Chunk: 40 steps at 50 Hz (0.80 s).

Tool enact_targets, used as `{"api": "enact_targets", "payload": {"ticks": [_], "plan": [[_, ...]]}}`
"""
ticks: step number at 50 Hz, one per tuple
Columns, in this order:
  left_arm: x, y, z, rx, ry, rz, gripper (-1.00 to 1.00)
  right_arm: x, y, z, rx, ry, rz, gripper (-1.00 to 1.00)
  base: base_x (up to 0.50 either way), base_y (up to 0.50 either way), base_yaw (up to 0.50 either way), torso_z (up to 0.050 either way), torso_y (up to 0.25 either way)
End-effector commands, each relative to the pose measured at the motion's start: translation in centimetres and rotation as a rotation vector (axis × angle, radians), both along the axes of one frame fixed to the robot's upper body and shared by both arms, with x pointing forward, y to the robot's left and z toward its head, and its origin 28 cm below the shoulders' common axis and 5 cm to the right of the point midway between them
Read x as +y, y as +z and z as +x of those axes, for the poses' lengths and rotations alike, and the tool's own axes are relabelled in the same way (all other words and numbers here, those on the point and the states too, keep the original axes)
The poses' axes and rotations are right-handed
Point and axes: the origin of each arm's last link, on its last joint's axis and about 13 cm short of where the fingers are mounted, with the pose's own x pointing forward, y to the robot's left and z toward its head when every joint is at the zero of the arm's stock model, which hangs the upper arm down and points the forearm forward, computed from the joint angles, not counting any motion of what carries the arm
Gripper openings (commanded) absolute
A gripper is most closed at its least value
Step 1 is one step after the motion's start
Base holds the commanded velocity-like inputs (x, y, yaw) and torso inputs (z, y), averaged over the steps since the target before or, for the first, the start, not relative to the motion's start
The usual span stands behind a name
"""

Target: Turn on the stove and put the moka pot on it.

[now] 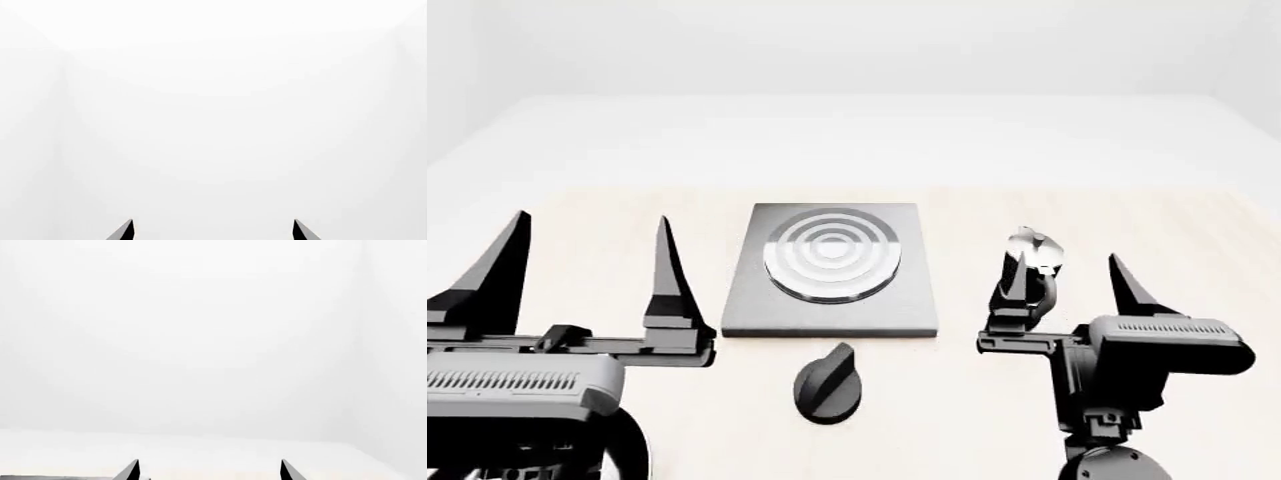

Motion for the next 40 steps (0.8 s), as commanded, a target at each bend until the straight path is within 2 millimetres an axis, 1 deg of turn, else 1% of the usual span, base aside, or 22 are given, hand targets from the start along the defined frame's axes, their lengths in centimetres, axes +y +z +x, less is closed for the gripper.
{"api": "enact_targets", "payload": {"ticks": [1, 4, 18, 40], "plan": [[0.0, 0.1, -0.1, -0.002, -0.003, -0.002, 1.00, -1.0, -2.2, 0.6, 0.064, -0.041, 0.005, 1.00, 0.00, 0.00, 0.00, 0.000, 0.000], [-0.1, 0.0, -0.1, 0.002, -0.004, -0.004, 1.00, -1.2, -2.9, 0.9, 0.086, -0.051, 0.003, 1.00, 0.00, 0.00, 0.00, 0.000, 0.000], [-0.2, -0.1, 0.0, 0.008, -0.012, -0.006, 1.00, -1.8, -5.0, 1.3, 0.147, -0.077, 0.007, 1.00, 0.00, 0.00, 0.00, 0.000, 0.000], [-0.2, -0.2, 0.1, 0.014, -0.019, -0.014, 1.00, -1.7, -7.6, 1.5, 0.218, -0.078, 0.006, 1.00, 0.00, 0.00, 0.00, 0.000, 0.000]]}}
